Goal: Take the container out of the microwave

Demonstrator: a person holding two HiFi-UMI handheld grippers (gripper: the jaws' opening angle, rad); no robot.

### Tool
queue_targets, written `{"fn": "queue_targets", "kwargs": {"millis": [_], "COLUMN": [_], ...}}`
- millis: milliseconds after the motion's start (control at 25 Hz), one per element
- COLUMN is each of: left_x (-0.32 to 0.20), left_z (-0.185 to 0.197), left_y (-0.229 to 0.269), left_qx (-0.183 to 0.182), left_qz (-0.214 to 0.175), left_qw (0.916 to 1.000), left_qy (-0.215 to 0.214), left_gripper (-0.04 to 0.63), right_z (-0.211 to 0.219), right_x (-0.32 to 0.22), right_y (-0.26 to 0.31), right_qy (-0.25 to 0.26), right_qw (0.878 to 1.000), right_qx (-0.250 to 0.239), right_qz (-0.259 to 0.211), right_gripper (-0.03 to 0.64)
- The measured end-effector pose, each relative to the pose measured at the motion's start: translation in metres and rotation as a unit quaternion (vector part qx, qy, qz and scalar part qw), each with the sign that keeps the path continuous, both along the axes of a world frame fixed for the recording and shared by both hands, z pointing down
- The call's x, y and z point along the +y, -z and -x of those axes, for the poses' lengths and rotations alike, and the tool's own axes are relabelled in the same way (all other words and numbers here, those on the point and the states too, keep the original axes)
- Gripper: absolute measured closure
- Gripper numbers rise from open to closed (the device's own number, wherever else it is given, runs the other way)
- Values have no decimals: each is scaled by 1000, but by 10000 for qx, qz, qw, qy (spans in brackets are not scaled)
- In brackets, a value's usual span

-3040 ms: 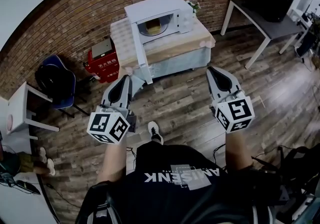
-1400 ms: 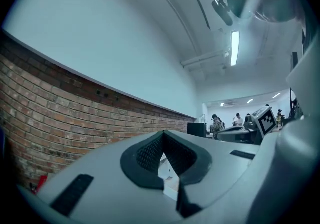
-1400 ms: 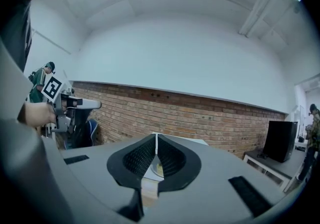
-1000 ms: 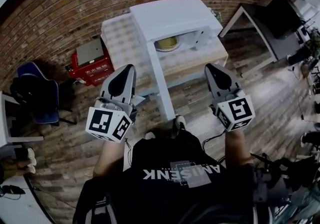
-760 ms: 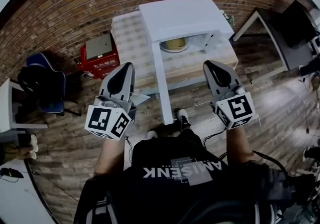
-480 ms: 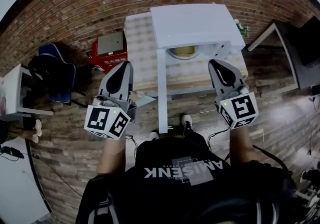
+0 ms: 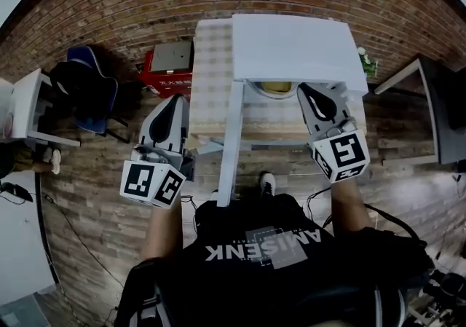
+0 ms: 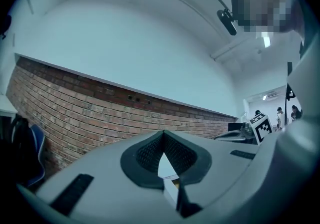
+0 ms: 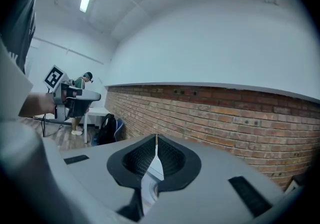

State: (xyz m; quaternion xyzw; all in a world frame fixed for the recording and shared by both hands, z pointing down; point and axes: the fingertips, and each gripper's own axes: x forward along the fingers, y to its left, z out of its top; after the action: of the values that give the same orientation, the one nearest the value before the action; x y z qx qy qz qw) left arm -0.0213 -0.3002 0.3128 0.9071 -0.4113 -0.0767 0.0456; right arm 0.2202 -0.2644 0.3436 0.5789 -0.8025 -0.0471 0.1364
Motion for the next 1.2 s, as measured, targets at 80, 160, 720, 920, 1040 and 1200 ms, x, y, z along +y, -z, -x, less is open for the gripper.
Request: {"fn": "queue_targets", "kwargs": {"millis": [80,160,720,920,1040,1200], "left_x": [-3,-5,18,32,41,58], "left_z": [4,9,28,22,13,-6], "left_y": [-1,-1,-20,-29,-40,-44], "left_qx": [-28,-31,-277,-355,-417,-587], "left_qz": [56,87,279,423,524,492], "left_qw": [9999,9996,9968,9957,9949,9950], "left_qy": [138,276,700,750,757,640], "left_gripper": [583,583,583,583,583,583], "right_z": [3,5,5,7,9,8], "right_x": [-8,-16,-36,-32,-31,-28], "right_y": [2,4,-25,-55,-83,-111], "right_qy": [113,229,313,400,565,846], "right_qw": [9999,9995,9981,9958,9907,9789], "right_qx": [75,218,460,724,1105,1699], "right_qz": [-1,-12,253,400,561,763], "right_gripper": [574,574,572,571,524,423]}}
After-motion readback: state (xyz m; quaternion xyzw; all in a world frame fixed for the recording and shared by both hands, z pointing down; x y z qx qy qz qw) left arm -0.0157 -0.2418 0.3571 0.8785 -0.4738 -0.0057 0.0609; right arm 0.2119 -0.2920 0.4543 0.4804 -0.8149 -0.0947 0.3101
